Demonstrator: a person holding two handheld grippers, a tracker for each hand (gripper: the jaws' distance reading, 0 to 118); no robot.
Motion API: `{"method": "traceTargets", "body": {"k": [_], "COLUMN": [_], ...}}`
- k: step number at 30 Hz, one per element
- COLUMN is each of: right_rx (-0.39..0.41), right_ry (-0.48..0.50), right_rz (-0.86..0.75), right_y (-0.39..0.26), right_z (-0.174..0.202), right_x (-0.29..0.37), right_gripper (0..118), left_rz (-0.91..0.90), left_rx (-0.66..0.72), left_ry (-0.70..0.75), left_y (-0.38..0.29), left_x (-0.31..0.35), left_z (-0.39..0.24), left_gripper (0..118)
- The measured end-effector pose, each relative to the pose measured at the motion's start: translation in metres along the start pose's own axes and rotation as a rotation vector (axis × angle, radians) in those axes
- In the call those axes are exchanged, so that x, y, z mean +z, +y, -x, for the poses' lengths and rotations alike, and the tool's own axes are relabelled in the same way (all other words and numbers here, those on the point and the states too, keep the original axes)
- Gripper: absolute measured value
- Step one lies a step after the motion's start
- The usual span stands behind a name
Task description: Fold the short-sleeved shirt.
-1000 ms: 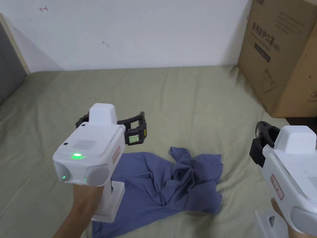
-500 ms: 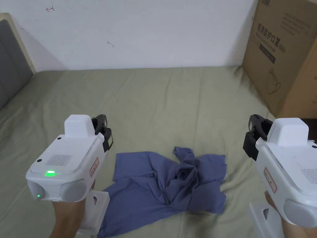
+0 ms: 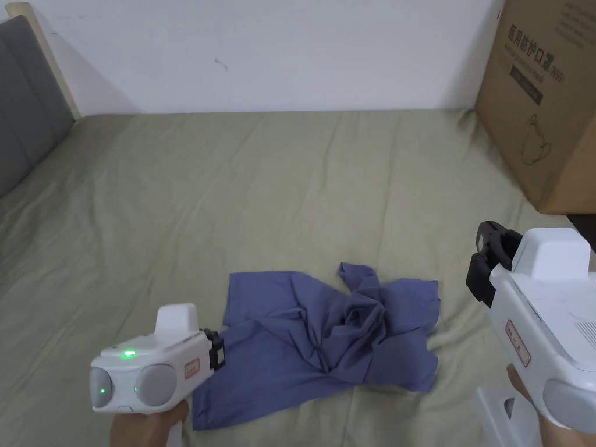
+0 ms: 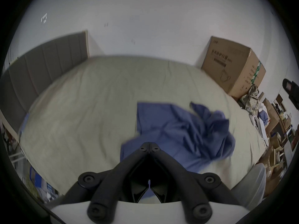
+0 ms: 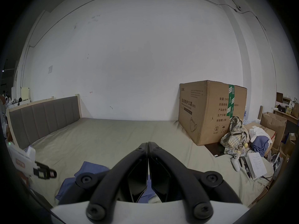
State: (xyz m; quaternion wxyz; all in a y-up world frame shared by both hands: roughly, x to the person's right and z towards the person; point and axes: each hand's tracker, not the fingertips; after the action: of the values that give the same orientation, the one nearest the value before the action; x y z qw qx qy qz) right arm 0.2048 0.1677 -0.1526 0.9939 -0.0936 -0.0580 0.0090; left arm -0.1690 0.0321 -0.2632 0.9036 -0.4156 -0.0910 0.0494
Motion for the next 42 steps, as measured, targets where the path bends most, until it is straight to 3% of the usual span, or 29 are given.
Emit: {"method": "traceTargets", "body": {"k": [2,3,4,5,6,7,8,9,12,14,17,18,19,21,25,26,28,29,30,35,38,42], "right_rx": [0.002,0.004,0.006,0.007,0.007,0.007,0.009,0.012,0.018,0.021,0.016,0.016,0.013,-0.006,-0.043,-0.047,-0.067,-0.066,-0.084,-0.095,-0.084,-0.119], "right_ry": [0.004,0.006,0.007,0.008,0.011,0.015,0.019,0.019,0.024,0.023,0.024,0.024,0.023,0.018,0.005,0.008,0.033,0.037,0.036,0.029,0.026,0.032], "right_rz": [0.011,0.017,0.021,0.027,0.034,0.042,0.049,0.053,0.066,0.072,0.086,0.093,0.106,0.157,0.352,0.41,0.512,0.553,0.584,0.77,0.845,0.869], "right_y": [-0.003,-0.005,-0.007,-0.009,-0.01,-0.011,-0.013,-0.014,-0.016,-0.018,-0.022,-0.023,-0.026,-0.033,-0.053,-0.06,-0.076,-0.085,-0.095,-0.138,-0.161,-0.163], "right_z": [0.0,0.001,0.001,0.001,0.001,0.001,0.0,0.0,-0.002,-0.003,-0.007,-0.008,-0.01,-0.016,-0.032,-0.037,-0.045,-0.048,-0.051,-0.051,-0.05,-0.035], "right_x": [-0.002,-0.004,-0.005,-0.007,-0.009,-0.011,-0.013,-0.015,-0.021,-0.025,-0.032,-0.035,-0.04,-0.055,-0.113,-0.131,-0.169,-0.184,-0.2,-0.261,-0.285,-0.277], "right_gripper": [0,0,0,0,0,0,0,0,0,0,0,0,0,0,4,17,72,91,102,101,92,22], "left_rz": [0.058,0.084,0.107,0.1,0.105,0.121,0.136,0.15,0.174,0.214,0.195,0.2,0.187,0.162,0.11,0.093,0.062,0.053,0.039,0.023,0.029,0.036], "left_rx": [0.025,0.042,0.053,0.067,0.072,0.076,0.08,0.076,0.042,0.043,0.027,0.019,0.003,0.017,0.031,0.035,0.045,0.043,0.042,0.014,-0.006,-0.013], "left_ry": [0.002,-0.007,0.011,0.022,0.025,0.03,0.046,0.06,0.09,0.117,0.133,0.134,0.116,0.036,0.038,0.02,0.003,-0.004,-0.013,-0.018,-0.016,-0.019], "left_y": [-0.013,-0.019,-0.023,-0.028,-0.032,-0.035,-0.038,-0.039,-0.042,-0.047,-0.054,-0.053,-0.051,-0.048,-0.039,-0.031,-0.023,-0.02,-0.016,-0.011,-0.012,-0.013], "left_x": [-0.006,-0.009,-0.012,-0.014,-0.02,-0.023,-0.026,-0.029,-0.042,-0.054,-0.054,-0.051,-0.047,-0.044,-0.038,-0.027,-0.016,-0.013,-0.014,-0.015,-0.019,-0.02], "left_z": [0.002,0.002,0.003,0.003,0.004,0.004,0.003,0.001,-0.004,-0.008,-0.016,-0.019,-0.021,-0.023,-0.015,-0.016,-0.016,-0.016,-0.014,-0.014,-0.014,-0.012], "left_gripper": [0,9,23,46,80,100,109,110,107,70,48,30,4,3,3,3,3,3,2,2,2,2]}}
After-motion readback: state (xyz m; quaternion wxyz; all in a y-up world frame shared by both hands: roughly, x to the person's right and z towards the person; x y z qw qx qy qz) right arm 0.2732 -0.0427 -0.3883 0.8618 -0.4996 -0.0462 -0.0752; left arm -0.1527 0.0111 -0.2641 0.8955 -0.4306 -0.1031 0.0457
